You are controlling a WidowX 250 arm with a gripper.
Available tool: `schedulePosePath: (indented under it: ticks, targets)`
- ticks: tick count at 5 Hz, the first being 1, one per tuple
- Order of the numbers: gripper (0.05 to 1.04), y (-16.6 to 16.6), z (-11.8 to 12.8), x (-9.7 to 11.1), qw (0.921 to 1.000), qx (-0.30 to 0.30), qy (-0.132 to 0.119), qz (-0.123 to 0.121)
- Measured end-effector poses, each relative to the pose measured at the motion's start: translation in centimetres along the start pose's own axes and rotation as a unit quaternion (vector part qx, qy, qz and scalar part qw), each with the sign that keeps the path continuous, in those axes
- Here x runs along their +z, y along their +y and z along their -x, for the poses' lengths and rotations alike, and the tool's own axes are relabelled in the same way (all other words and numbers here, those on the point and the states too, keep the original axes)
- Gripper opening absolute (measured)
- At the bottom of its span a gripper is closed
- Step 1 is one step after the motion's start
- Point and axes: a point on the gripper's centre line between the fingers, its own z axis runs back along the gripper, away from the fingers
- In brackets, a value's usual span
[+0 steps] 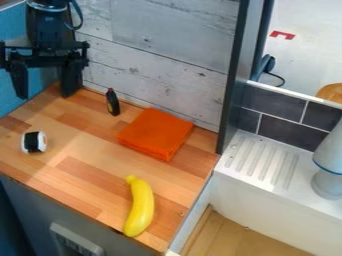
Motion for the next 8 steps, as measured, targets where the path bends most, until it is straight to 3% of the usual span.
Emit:
schedulePosePath:
  ticks: [1,2,3,4,5,6,7,8]
  targets:
    - [1.005,0.0,0.2,-0.9,0.9999,-0.003,0.012,-0.01]
    - [1.005,-1.6,-0.6,-2.2,0.9977,-0.066,-0.001,0.016]
    - [1.005,-1.8,-1.3,-2.8,0.9993,-0.013,-0.028,0.022]
    - [1.005,-1.0,-2.6,-4.5,0.9996,-0.004,-0.022,0.015]
    - [1.005,-0.2,-4.9,-6.5,0.9961,-0.084,-0.007,0.024]
    - [1.005,-0.3,-5.7,-7.6,0.9848,-0.165,-0.01,0.051]
    - [1.005,-0.6,-6.5,-8.8,0.9617,-0.253,-0.014,0.104]
    - [1.005,-0.4,-7.0,-10.4,0.9592,-0.259,-0.049,0.103]
